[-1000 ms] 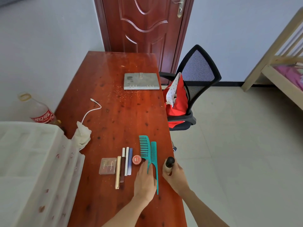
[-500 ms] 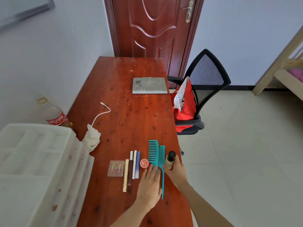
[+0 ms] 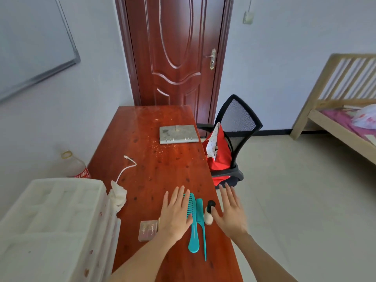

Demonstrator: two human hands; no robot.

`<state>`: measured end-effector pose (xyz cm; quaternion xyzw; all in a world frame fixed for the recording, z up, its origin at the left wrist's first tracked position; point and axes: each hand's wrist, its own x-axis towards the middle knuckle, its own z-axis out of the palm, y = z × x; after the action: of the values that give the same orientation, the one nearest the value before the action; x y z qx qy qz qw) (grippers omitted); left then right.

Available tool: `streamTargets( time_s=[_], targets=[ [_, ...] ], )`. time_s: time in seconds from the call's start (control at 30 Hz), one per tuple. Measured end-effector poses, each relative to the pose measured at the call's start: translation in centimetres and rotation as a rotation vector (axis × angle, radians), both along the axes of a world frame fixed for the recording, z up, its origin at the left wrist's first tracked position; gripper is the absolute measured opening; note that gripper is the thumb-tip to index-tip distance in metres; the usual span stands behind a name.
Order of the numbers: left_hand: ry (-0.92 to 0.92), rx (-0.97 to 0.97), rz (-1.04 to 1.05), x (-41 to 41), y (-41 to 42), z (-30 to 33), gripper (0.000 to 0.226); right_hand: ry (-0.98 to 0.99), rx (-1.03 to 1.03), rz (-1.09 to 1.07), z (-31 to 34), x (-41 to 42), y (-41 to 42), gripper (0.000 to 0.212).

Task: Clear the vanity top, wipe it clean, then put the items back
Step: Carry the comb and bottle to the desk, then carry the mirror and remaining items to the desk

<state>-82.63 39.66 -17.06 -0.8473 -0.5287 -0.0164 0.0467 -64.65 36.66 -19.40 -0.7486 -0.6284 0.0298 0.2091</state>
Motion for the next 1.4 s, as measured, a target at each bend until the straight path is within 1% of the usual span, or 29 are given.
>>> streamTargets(
  time_s=[0.1, 0.13, 0.2, 0.23, 0.37, 0.43, 0.53, 0.6, 0.67, 0.77, 0.87, 1.03, 1.2, 1.4],
  targets=[
    [-0.005, 0.077, -0.015, -0.5, 0.8, 3.3, 0.075, -0.154, 0.040, 0.036, 3.0, -0.4, 1.0, 0.071],
    [-0.032, 0.124, -0.019, -0.6, 1.1, 4.2, 0.075, -0.205, 0.062, 0.060, 4.2, -0.6, 1.5, 0.071],
    [-0.078, 0.229, -0.026, -1.3, 1.6, 6.6, 0.077, -0.268, 0.135, 0.112, 7.0, -1.1, 2.4, 0.070],
    [-0.101, 0.231, -0.026, -1.7, 1.8, 7.8, 0.078, -0.282, 0.172, 0.133, 8.5, -1.4, 2.8, 0.069],
    [-0.131, 0.385, 0.016, -3.3, 1.8, 12.3, 0.079, -0.312, 0.284, 0.212, 14.2, -2.7, 4.1, 0.067],
    [-0.141, 0.463, 0.056, -3.8, 0.9, 14.7, 0.075, -0.331, 0.363, 0.244, 16.9, -3.4, 4.3, 0.065],
    [-0.140, 0.504, 0.176, -4.6, -1.2, 17.8, 0.073, -0.323, 0.457, 0.304, 19.9, -4.4, 4.1, 0.064],
    [-0.162, 0.552, 0.260, -5.3, -3.1, 19.0, 0.080, -0.273, 0.505, 0.371, 21.1, -5.4, 3.6, 0.060],
    [-0.161, 0.568, 0.368, -6.1, -5.6, 20.0, 0.083, -0.260, 0.524, 0.449, 21.9, -6.6, 2.4, 0.062],
    [-0.156, 0.570, 0.499, -7.4, -11.0, 21.0, 0.073, -0.269, 0.558, 0.570, 22.8, -8.7, -0.2, 0.065],
    [-0.083, 0.537, 0.592, -9.2, -17.1, 21.7, 0.071, -0.229, 0.571, 0.692, 23.2, -11.5, -4.0, 0.067],
    [0.037, 0.586, 0.820, -13.4, -28.5, 22.9, 0.070, -0.141, 0.624, 0.922, 24.6, -18.2, -11.5, 0.065],
    [0.116, 0.644, 1.067, -17.3, -41.9, 25.4, 0.069, -0.034, 0.660, 1.150, 27.5, -26.1, -22.5, 0.064],
    [0.255, 0.691, 1.323, -19.2, -59.0, 27.3, 0.068, 0.062, 0.715, 1.394, 29.6, -32.7, -37.8, 0.064]
  ],
)
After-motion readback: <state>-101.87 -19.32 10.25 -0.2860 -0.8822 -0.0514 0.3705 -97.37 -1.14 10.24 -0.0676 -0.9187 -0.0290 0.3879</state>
